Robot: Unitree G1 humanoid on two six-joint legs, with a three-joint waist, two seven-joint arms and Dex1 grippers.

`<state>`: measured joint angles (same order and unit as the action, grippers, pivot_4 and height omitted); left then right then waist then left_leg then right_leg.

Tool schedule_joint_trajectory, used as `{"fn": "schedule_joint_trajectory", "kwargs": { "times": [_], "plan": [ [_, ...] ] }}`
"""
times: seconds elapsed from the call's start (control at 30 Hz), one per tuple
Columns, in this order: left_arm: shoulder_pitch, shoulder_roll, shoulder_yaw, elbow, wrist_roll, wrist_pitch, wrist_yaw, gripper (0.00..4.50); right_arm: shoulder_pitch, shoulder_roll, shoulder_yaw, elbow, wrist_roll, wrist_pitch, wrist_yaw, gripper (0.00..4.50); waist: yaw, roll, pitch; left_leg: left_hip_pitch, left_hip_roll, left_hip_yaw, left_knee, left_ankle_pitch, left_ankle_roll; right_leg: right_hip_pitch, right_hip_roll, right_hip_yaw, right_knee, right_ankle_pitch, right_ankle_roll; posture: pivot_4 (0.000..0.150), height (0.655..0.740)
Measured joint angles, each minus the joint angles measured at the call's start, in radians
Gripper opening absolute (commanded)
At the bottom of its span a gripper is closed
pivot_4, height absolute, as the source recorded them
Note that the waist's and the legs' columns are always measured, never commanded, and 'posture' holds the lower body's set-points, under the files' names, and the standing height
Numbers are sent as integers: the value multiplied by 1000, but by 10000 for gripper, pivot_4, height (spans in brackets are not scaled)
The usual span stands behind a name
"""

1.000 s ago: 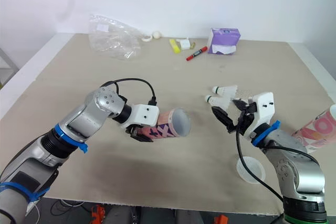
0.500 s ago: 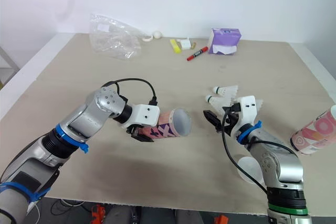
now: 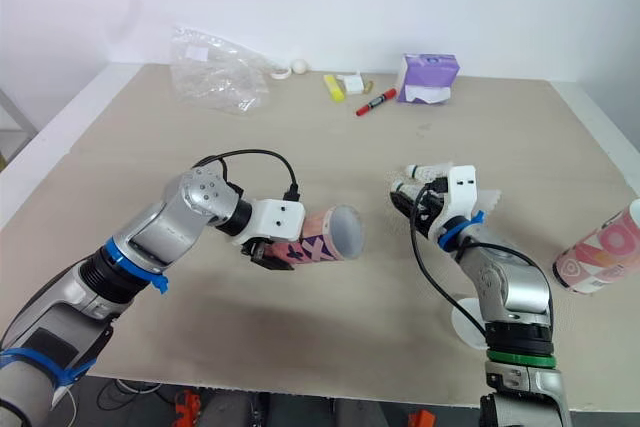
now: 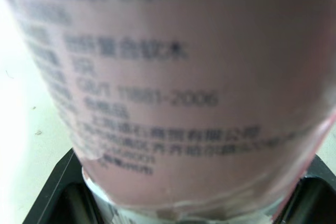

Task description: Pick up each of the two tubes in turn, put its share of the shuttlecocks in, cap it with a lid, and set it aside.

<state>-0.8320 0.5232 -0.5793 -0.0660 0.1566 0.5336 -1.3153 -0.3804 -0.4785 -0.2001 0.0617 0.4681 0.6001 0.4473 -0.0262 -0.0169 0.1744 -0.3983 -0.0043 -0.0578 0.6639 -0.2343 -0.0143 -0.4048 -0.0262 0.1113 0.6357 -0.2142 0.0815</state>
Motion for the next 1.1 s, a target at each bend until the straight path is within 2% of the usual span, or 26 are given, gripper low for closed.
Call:
{"fn": "schedule_joint_trajectory", "kwargs": {
  "times": [0.07,0.23,0.33,0.5,0.6,0.7,0.9,1.1],
  "plan": [
    [1,0,0,-2,0,4,1,30568,0,5,0,5,-4,-3,2,679,0,0,0,0,0,0,0,0,0,0,0,0,0,0,0,1500,7400],
    [1,-4,0,-2,-1,10,3,30568,-1,7,0,3,-4,-12,13,679,0,0,0,0,0,0,0,0,0,0,0,0,0,0,0,1500,7400],
    [-1,-8,2,6,-3,8,3,30568,28,-22,4,-62,-5,-12,54,679,2,1,0,-1,0,-1,0,0,0,0,0,0,0,0,0,1500,7400],
    [-8,-25,9,43,-10,-12,3,30568,77,-184,-1,-302,-10,-89,200,679,4,3,0,-2,-2,-1,1,0,0,0,-1,0,0,-1,1,1500,7400],
    [-10,-33,13,58,-16,-11,3,30568,132,-333,-69,-453,3,-270,415,679,5,3,0,-2,-2,-1,2,0,0,1,-1,0,-1,-1,2,1500,7400],
    [-10,-42,29,69,-39,30,0,30568,179,-422,-117,-512,-3,-395,549,679,4,1,0,-2,-1,-1,3,0,0,2,-1,0,-2,-2,1,1500,7400],
    [-16,-47,35,83,-56,62,1,30568,273,-448,-127,-582,34,-453,678,679,3,1,0,-2,-1,-1,3,0,0,2,-1,0,-2,-2,0,1500,7400],
    [-19,-50,32,85,-57,64,3,30568,233,-440,-13,-575,-43,-520,683,679,4,1,0,-3,-1,0,4,0,0,1,-1,0,-2,-2,0,1500,7400]
  ]
}}
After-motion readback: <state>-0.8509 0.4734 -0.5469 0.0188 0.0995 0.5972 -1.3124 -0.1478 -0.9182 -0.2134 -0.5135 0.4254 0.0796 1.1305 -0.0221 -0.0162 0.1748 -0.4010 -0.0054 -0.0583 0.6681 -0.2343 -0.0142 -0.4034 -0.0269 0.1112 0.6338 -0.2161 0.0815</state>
